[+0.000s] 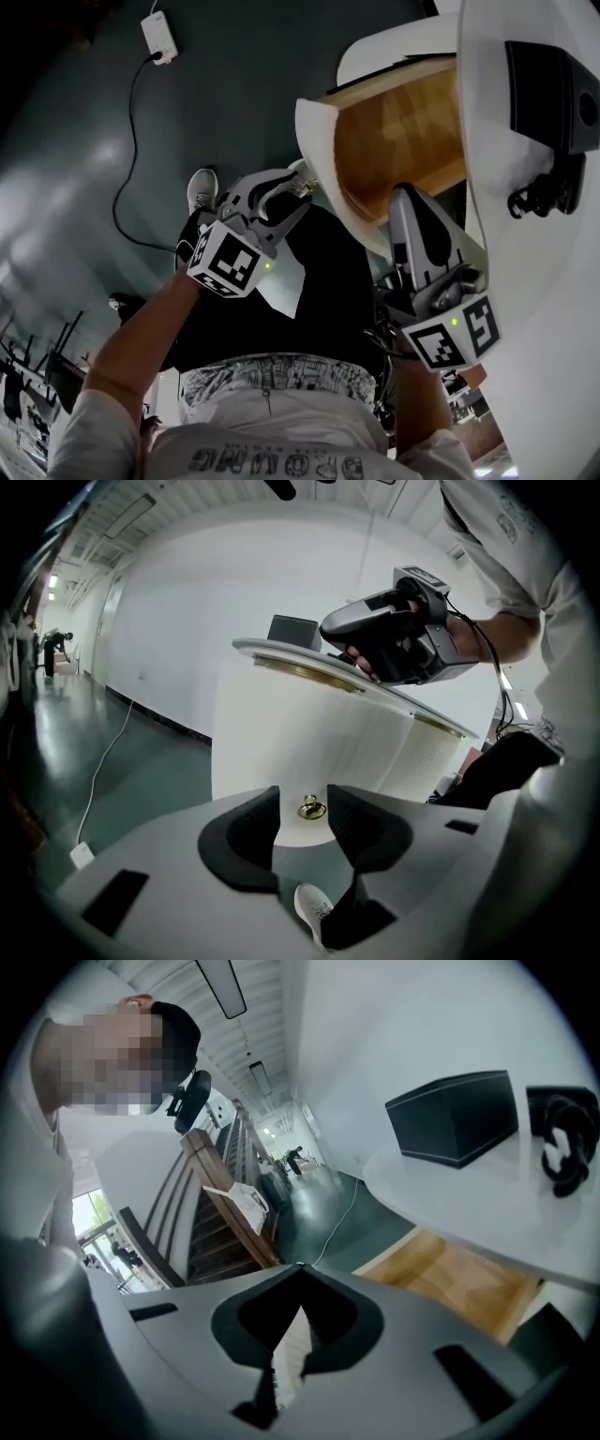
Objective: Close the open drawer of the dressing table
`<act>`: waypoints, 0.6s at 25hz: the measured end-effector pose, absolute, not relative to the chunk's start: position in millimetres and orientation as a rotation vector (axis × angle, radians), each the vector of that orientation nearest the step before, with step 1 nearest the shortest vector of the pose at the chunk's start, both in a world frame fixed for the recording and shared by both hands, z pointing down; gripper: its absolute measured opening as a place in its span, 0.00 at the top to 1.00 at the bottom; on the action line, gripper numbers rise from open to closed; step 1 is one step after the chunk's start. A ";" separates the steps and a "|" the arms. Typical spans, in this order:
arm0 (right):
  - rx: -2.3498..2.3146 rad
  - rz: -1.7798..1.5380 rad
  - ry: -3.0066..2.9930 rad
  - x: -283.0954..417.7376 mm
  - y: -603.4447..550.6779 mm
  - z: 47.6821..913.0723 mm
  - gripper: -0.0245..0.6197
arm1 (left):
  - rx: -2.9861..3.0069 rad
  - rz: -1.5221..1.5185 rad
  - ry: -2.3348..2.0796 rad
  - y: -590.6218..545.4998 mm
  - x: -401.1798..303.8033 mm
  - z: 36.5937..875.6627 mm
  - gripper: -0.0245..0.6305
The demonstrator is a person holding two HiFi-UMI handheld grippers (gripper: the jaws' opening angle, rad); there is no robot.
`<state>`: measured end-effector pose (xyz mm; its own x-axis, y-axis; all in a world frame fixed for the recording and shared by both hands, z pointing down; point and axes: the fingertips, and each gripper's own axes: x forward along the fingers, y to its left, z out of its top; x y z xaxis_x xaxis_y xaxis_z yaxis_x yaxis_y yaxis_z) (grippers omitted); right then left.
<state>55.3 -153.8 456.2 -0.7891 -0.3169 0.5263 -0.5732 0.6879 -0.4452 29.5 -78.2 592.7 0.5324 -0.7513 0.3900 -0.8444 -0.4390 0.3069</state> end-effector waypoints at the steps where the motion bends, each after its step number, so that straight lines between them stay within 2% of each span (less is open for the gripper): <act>1: 0.691 0.852 -2.485 56.7 -153.2 458.3 0.95 | 2.308 0.268 -1.294 -77.8 32.1 596.7 0.69; 15: 0.749 0.837 -2.471 69.2 -152.4 465.1 0.95 | 2.319 0.258 -1.260 -86.2 48.1 616.5 0.78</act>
<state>69.2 -152.4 465.1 -0.7646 -0.3519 0.5399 -0.6076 0.6729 -0.4219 48.1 -86.2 616.5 0.5576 -0.7363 0.3833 -0.8277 -0.4578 0.3245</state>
